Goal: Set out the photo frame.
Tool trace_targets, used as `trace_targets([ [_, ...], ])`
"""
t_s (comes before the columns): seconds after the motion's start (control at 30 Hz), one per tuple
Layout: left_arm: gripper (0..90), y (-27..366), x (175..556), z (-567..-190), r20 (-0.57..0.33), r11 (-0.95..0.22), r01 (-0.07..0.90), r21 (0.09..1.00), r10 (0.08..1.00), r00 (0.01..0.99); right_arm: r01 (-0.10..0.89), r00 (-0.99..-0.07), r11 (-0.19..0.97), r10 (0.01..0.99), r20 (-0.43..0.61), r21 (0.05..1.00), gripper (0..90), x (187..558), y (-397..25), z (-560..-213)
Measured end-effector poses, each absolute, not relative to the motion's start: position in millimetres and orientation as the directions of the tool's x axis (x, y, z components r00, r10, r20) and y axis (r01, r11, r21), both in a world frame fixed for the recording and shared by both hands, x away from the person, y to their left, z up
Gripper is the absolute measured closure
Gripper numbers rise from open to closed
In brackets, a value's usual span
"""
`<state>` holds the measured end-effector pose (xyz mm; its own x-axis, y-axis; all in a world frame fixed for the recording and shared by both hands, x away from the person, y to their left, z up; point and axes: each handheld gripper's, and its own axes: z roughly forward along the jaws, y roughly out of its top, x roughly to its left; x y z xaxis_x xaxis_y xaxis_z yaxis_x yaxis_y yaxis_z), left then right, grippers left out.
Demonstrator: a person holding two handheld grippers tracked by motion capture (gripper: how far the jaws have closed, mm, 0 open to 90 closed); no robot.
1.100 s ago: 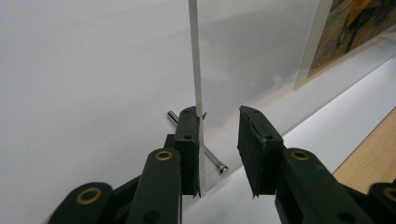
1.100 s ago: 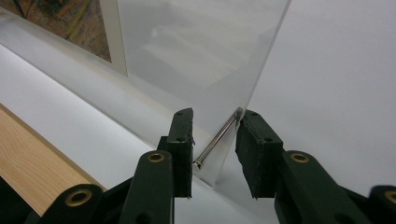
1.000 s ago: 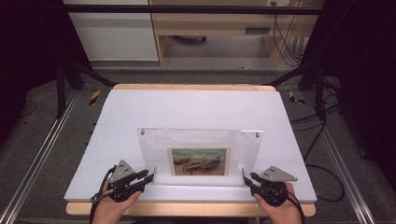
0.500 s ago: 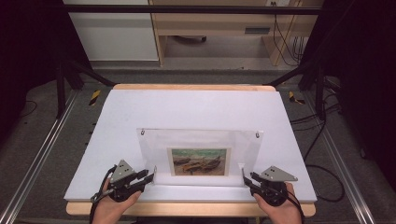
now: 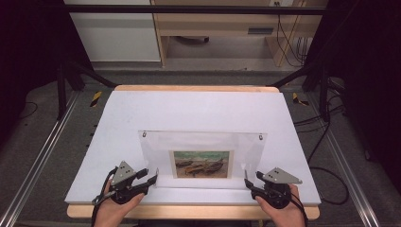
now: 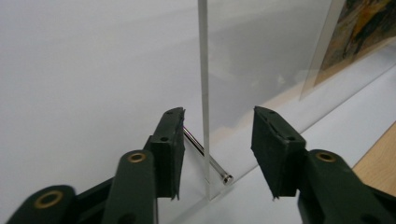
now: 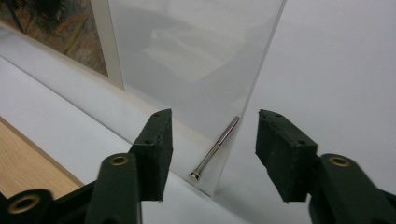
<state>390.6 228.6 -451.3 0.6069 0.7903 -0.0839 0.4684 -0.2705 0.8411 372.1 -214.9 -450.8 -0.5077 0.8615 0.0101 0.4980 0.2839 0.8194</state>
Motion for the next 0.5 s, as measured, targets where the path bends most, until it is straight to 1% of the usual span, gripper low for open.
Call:
trace_targets([
  [0.03, 48.6, 228.6, 390.6, -451.3, -0.084, -0.27, 0.468, 0.841, 0.79, 0.607, 0.498, -0.508, 0.284, 0.861, 0.01, 0.819, 44.9, 372.1, -214.9, -450.8],
  [0.07, 48.6, 229.0, 390.8, -451.1, -0.085, -0.263, 0.465, 0.845, 0.793, 0.604, 0.494, -0.507, 0.286, 0.862, 0.005, 0.821, 42.6, 372.6, -215.1, -450.6],
  [0.1, 45.9, 229.3, 391.0, -450.8, -0.086, -0.257, 0.463, 0.848, 0.795, 0.6, 0.494, -0.504, 0.281, 0.864, 0.007, 0.823, 40.5, 372.7, -214.9, -450.4],
  [0.13, 40.8, 229.7, 391.5, -450.2, -0.087, -0.248, 0.461, 0.852, 0.8, 0.593, 0.494, -0.5, 0.277, 0.866, 0.008, 0.824, 35.9, 373.1, -214.8, -450.3],
  [0.2, 34.3, 229.6, 392.1, -449.6, -0.089, -0.239, 0.461, 0.855, 0.807, 0.584, 0.489, -0.502, 0.282, 0.865, 0.002, 0.825, 31.1, 374.1, -214.9, -450.4],
  [0.33, 25.0, 228.5, 392.2, -448.9, -0.094, -0.226, 0.456, 0.861, 0.81, 0.579, 0.48, -0.506, 0.283, 0.863, -0.001, 0.83, 23.6, 375.2, -214.2, -449.9],
  [0.37, 22.7, 228.5, 392.2, -448.9, -0.094, -0.226, 0.456, 0.861, 0.81, 0.579, 0.48, -0.506, 0.283, 0.863, -0.001, 0.83, 23.6, 375.2, -214.2, -449.9],
  [0.4, 20.2, 227.8, 392.6, -448.4, -0.098, -0.219, 0.452, 0.864, 0.809, 0.579, 0.472, -0.506, 0.281, 0.862, -0.004, 0.835, 18.9, 375.6, -213.8, -449.5],
  [0.47, 15.7, 227.7, 392.9, -447.9, -0.105, -0.212, 0.452, 0.866, 0.808, 0.58, 0.466, -0.508, 0.277, 0.861, -0.002, 0.84, 16.0, 375.4, -213.3, -448.5],
  [0.5, 13.9, 227.7, 392.9, -447.9, -0.105, -0.212, 0.452, 0.866, 0.808, 0.58, 0.466, -0.508, 0.277, 0.861, -0.002, 0.84, 16.0, 375.4, -213.3, -448.5],
])
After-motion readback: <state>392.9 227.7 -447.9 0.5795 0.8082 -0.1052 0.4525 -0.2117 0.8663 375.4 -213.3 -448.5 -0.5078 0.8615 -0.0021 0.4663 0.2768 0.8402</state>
